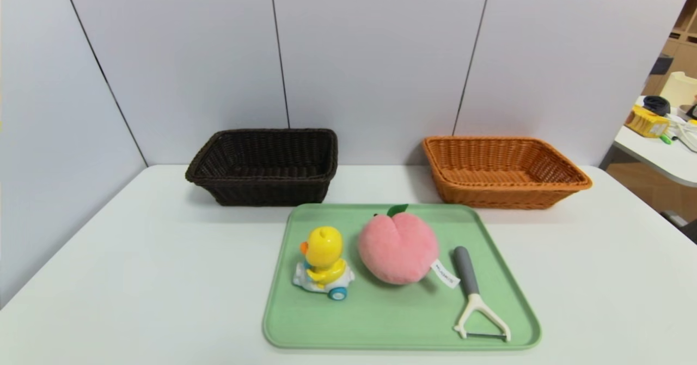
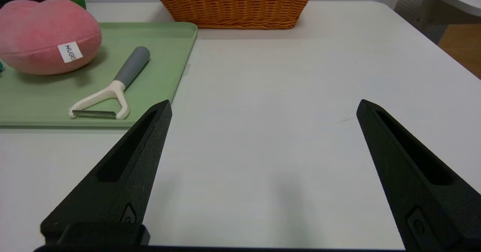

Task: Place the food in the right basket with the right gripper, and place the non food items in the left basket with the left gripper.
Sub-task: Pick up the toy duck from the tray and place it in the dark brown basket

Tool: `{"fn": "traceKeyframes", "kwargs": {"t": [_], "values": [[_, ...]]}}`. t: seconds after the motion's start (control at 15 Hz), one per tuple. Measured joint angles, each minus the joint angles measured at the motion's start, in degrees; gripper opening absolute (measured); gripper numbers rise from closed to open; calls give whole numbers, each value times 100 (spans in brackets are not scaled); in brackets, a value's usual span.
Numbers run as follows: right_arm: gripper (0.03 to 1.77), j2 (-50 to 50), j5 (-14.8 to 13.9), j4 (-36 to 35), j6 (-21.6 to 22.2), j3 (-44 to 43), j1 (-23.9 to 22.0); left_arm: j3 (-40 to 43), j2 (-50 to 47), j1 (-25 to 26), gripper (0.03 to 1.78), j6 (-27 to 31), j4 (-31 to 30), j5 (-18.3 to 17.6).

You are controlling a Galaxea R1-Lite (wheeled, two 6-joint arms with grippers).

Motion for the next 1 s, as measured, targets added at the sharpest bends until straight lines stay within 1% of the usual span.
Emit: {"fn": "traceKeyframes", "kwargs": {"t": [0.2, 0.4, 0.53, 0.73, 0.87, 1.0], "values": [[170, 0, 0, 0, 2, 0, 0, -188, 291, -5, 169, 94, 137, 46], [170, 0, 0, 0, 5, 0, 0, -733, 956, -68, 169, 579, 223, 35], [170, 0, 0, 0, 2, 0, 0, -1235, 1519, -272, 169, 894, 333, 20], [170, 0, 2, 2, 2, 0, 0, -2087, 2564, -809, 169, 1213, 536, 5], [170, 0, 2, 0, 2, 0, 0, -2643, 3360, -1402, 169, 1282, 658, 6], [170, 0, 0, 2, 2, 0, 0, -3023, 4105, -2182, 169, 1259, 697, 13]]}}
